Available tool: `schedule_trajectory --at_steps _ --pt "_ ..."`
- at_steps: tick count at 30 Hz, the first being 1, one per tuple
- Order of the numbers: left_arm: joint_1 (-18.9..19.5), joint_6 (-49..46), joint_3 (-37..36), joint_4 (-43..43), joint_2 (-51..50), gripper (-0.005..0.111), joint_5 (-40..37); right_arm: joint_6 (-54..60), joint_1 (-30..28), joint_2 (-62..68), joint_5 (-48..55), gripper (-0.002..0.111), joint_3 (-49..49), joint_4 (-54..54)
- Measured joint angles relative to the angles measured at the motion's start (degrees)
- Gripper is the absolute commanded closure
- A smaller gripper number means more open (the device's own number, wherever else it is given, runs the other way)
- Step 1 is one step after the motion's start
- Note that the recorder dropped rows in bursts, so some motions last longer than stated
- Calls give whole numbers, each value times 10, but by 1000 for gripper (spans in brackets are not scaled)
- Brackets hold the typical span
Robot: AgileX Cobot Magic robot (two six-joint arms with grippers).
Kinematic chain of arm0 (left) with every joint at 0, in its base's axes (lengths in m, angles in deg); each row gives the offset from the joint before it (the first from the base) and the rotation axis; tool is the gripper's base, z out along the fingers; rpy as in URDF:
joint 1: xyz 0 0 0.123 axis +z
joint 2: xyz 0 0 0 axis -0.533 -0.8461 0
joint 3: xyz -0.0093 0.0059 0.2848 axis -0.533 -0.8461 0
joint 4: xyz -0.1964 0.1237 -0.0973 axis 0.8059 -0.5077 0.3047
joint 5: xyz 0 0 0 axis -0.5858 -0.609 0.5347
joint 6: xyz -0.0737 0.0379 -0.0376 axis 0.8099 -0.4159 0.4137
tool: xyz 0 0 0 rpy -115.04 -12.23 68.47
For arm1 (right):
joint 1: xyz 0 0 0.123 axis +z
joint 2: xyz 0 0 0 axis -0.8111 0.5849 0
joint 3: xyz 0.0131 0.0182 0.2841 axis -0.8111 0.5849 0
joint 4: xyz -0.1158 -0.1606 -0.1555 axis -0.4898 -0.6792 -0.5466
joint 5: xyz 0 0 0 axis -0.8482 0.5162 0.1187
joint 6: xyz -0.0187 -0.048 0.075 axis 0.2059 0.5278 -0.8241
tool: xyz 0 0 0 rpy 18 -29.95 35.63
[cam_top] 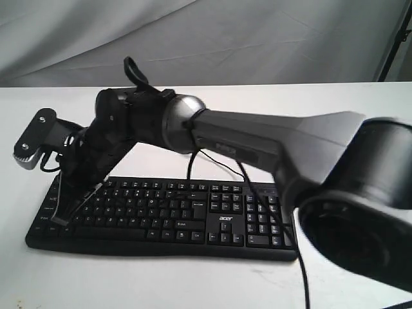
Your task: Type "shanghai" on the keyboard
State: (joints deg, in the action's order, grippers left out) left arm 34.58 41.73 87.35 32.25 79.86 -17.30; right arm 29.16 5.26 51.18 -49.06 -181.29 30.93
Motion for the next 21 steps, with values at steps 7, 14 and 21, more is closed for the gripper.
schedule_trajectory --at_steps 7,14,21 --pt "0 0 0 0 0 107 0 11 -14 -93 -92 108 207 12" --pt "0 0 0 0 0 107 0 50 -14 -107 -137 108 267 58" --pt "0 0 0 0 0 107 0 51 -14 -107 -143 108 267 61"
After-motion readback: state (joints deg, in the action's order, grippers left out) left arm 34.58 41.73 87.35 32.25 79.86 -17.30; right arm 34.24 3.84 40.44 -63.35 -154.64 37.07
